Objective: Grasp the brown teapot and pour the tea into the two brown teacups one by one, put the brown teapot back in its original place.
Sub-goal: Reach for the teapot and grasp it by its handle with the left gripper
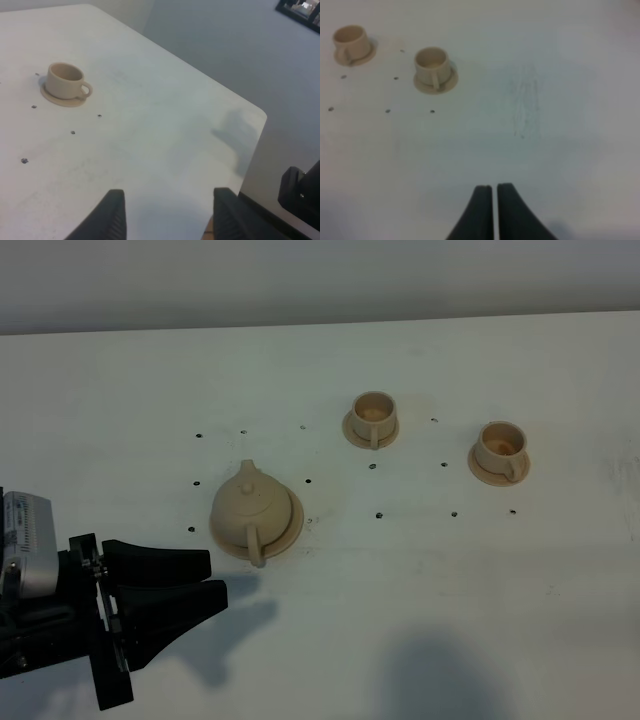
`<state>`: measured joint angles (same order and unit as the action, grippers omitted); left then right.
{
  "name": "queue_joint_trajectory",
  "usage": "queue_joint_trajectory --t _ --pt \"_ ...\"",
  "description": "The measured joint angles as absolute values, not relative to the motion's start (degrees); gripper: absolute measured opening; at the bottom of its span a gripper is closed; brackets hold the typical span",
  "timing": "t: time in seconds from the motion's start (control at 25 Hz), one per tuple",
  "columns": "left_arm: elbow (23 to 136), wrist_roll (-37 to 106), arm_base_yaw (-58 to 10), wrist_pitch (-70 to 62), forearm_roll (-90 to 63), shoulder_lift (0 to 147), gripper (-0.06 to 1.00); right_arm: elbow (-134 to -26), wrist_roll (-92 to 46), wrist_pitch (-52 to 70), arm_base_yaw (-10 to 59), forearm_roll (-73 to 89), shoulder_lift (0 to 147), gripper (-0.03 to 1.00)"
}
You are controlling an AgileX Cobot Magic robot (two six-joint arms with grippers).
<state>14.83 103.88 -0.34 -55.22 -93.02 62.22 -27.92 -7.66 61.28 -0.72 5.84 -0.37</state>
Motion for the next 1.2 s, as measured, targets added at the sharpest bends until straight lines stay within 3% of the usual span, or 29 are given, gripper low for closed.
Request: queue_joint_trajectory --t 0.52,0.8,1.0,1.2 --pt "18.7 100.4 -0.3 -51.9 -94.0 62.2 0.43 -27.9 -7.4 61.3 -0.7 6.2 -0.4 0.0" --pt "37.6 71.9 -0.3 -42.3 -67.0 62.2 0.41 -27.9 -7.4 61.3 -0.7 6.2 -0.4 0.0" --pt "48.5 47.6 -0.3 -43.0 -47.7 62.2 0.4 -27.9 -7.4 61.3 -0.7 6.2 -0.4 0.0" --pt "52.8 32.6 -0.3 -47.2 -37.2 62.8 0.39 -27.9 -7.4 61.3 -0.7 6.2 -0.4 0.0"
